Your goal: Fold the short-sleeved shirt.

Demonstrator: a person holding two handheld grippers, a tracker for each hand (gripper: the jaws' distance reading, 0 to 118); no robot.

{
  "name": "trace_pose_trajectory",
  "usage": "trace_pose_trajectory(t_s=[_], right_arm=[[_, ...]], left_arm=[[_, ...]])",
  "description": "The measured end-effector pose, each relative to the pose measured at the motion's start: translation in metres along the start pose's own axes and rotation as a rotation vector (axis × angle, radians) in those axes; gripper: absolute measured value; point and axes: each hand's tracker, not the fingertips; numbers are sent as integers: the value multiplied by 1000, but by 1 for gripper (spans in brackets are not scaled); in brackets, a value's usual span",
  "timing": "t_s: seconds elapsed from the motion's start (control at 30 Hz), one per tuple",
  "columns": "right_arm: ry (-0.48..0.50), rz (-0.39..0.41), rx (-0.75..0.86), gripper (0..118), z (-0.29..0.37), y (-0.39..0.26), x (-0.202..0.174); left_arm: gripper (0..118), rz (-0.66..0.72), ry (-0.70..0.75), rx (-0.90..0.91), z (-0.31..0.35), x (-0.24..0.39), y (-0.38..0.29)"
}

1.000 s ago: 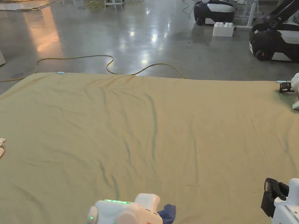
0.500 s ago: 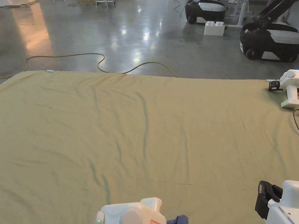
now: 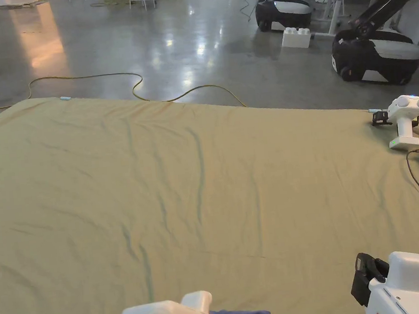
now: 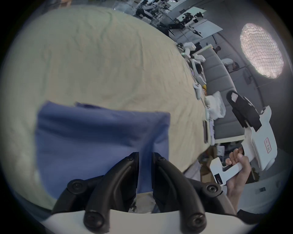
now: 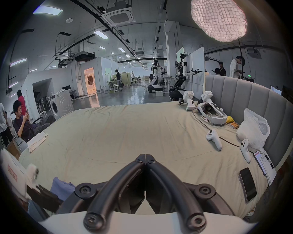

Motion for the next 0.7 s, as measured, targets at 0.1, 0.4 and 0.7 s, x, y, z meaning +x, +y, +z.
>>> trace_pose_trajectory(t_s=[0.1,0.4,0.7], right_arm=[[0,-1,-5,0,-1,-1,0],[5,23,17,0,5,4,-5],[-23,57,211,0,16,41,-24]], left_arm=[[19,-57,83,-5,-26,3,-11],[17,-67,70,42,-15,-5,-11],[17,-279,288,602,93,5,30]])
